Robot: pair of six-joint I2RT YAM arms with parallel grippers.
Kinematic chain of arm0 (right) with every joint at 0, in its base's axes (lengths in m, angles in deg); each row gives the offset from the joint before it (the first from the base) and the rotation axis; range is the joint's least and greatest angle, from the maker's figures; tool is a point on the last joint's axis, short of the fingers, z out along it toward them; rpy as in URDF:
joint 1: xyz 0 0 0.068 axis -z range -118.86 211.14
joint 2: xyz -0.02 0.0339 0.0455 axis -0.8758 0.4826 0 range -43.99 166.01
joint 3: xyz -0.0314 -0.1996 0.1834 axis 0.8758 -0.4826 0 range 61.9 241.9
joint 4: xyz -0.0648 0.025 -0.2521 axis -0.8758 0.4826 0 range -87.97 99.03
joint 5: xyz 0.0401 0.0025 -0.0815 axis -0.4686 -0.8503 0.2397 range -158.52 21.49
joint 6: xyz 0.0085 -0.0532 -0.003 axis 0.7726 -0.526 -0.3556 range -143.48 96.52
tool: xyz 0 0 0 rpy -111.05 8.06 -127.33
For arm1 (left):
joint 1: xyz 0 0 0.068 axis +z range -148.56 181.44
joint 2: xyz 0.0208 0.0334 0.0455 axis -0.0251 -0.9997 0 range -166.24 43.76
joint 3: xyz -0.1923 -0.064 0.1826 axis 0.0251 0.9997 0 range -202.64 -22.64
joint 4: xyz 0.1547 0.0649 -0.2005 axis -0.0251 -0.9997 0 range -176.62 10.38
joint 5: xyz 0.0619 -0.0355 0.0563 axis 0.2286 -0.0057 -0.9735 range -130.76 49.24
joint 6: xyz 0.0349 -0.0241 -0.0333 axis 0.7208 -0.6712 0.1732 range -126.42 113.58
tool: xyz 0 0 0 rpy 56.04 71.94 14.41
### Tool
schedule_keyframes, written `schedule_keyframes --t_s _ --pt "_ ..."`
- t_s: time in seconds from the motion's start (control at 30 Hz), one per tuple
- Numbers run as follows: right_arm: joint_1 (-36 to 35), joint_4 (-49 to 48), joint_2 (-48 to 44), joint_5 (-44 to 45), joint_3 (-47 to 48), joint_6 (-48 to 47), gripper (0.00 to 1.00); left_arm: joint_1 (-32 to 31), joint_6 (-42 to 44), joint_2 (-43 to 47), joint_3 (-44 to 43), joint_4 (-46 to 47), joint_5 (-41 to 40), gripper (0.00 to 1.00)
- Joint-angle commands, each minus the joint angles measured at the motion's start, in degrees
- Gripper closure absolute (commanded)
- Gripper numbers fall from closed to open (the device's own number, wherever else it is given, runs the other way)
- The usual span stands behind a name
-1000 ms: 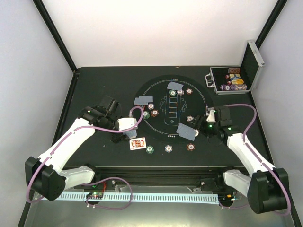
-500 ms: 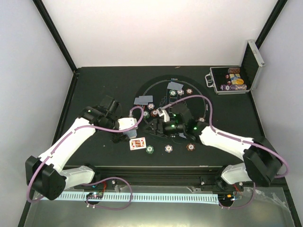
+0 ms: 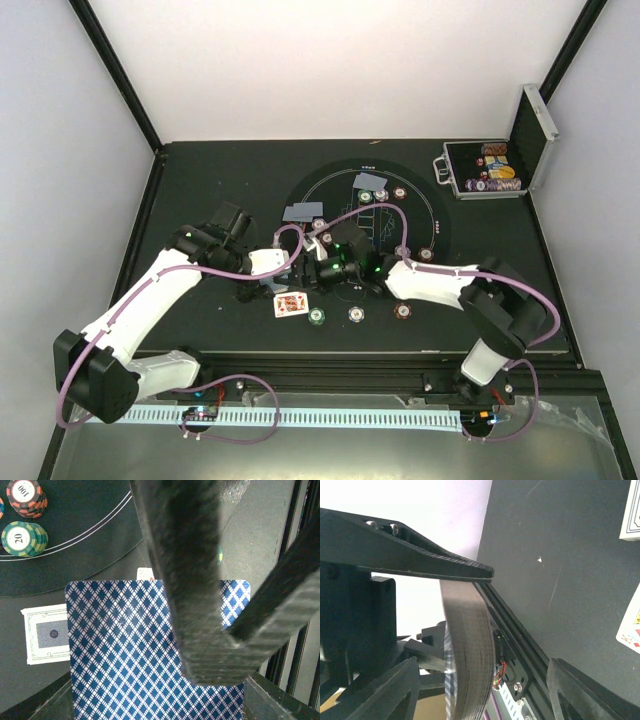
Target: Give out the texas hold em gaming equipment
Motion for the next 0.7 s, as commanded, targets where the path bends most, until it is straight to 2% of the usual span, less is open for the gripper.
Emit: schedule_keyframes --t_s 0.0,0.3,0.5,0.67 --pt "-0.56 -7.00 2.94 -2.11 1.53 2.78 0.30 0.13 0.15 0.34 -2.72 -0.30 1.30 0.98" --pt "-0.05 -19.31 12.69 -5.78 2.74 9.83 0.37 0.16 0.06 0.53 -2.89 -0.71 1.14 0.98" --pt "2.96 -17.79 11.06 -5.08 -1.86 7.79 0.45 0.16 0.32 1.32 -2.45 -0.70 0.54 0.99" --pt "5.52 -8.43 7.46 -3.11 -4.34 0.95 0.51 0.18 0.24 0.95 -2.60 -0.54 0.86 0.98"
